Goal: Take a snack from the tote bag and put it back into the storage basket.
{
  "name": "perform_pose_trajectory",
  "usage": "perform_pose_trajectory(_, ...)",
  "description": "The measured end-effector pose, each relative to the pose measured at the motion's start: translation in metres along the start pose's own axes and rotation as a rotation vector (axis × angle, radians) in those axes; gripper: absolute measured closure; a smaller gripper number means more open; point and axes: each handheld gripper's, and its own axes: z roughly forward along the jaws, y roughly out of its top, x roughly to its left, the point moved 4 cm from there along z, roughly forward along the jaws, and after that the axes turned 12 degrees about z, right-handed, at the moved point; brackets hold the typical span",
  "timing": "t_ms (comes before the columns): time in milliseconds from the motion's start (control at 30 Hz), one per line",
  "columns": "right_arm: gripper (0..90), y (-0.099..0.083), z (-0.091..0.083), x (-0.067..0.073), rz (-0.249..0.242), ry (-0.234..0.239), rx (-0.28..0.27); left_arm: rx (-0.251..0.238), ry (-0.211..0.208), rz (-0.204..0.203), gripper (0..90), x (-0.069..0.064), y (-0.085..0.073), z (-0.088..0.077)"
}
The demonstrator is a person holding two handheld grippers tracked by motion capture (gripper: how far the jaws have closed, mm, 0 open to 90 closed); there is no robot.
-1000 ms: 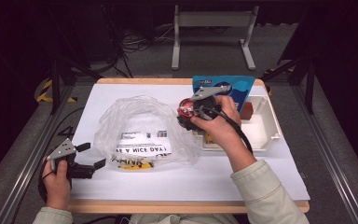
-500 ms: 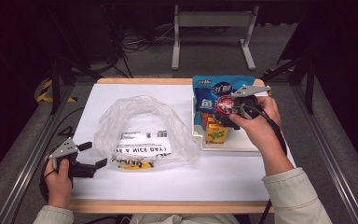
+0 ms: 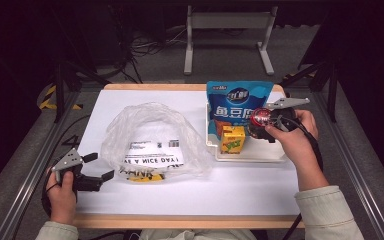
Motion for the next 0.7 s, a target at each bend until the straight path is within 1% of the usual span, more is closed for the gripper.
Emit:
perform_pose_trajectory(33, 25.7, -0.005, 0.004, -0.005, 0.008, -0.006, 0.008, 0.001, 0.001, 0.001, 2.7, 0.0, 0.0, 0.0)
perform_pose_trajectory(233, 25.7, -0.022, 0.017, -0.016, 0.027, 0.006, 0.02, 0.003, -0.001, 0.001, 2.7, 0.0, 0.0, 0.0)
perform_pose_trajectory(300, 25.7, -0.024, 0.018, -0.017, 0.025, 0.008, 0.021, 0.001, -0.001, 0.001, 2.7, 0.0, 0.0, 0.001)
perform_pose_trajectory(433, 25.7, -0.039, 0.029, -0.02, 0.019, 0.017, 0.038, 0.001, 0.0, 0.0, 2.7, 0.0, 0.0, 0.0)
perform_pose_trajectory(467, 25.7, -0.039, 0.029, -0.02, 0.019, 0.017, 0.038, 0.001, 0.0, 0.0, 2.7, 0.0, 0.0, 0.0)
perform_pose_trajectory(567, 25.7, -0.049, 0.037, -0.021, 0.03, 0.029, 0.049, 0.001, -0.001, 0.001, 2.7, 0.0, -0.001, 0.0)
perform_pose_trajectory(700, 25.7, -0.058, 0.045, -0.023, 0.032, 0.029, 0.063, 0.001, -0.002, -0.002, 2.7, 0.0, 0.0, 0.001)
